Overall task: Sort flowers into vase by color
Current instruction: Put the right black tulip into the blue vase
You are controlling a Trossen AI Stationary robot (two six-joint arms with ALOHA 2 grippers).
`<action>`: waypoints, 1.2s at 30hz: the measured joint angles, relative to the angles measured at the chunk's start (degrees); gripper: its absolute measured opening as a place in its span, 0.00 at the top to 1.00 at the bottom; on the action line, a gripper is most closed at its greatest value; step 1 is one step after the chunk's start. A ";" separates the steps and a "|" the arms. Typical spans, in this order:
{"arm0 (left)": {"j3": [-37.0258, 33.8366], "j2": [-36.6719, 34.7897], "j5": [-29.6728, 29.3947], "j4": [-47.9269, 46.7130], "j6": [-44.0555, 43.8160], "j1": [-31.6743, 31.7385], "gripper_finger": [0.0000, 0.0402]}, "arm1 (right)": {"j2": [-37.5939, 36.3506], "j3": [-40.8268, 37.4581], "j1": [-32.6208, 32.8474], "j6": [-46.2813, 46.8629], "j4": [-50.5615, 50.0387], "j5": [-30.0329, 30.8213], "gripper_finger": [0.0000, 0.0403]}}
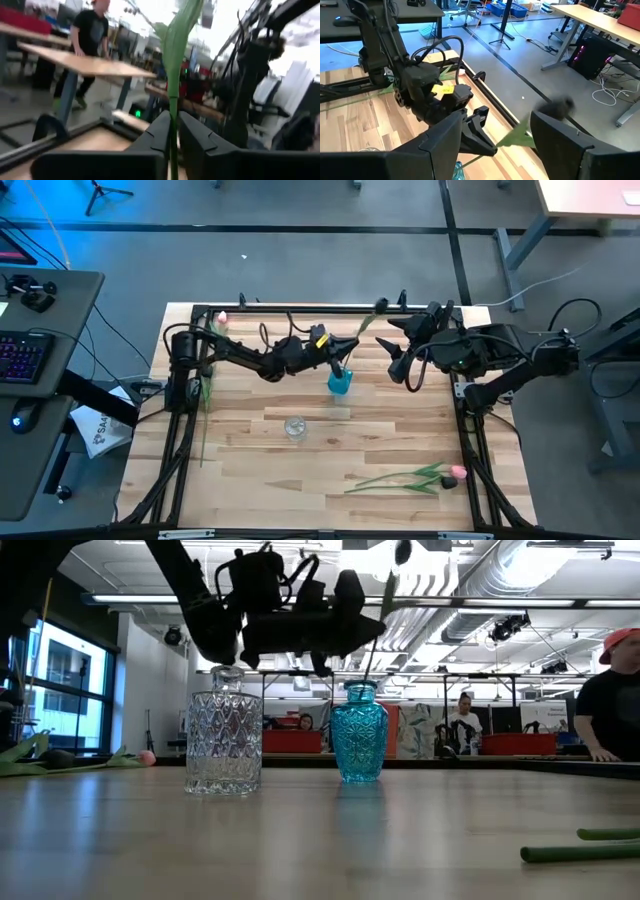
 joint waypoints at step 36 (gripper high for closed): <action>-3.12 -44.43 5.72 -69.74 14.46 9.06 0.62 | -3.34 -18.13 2.15 31.53 -20.88 -18.42 0.87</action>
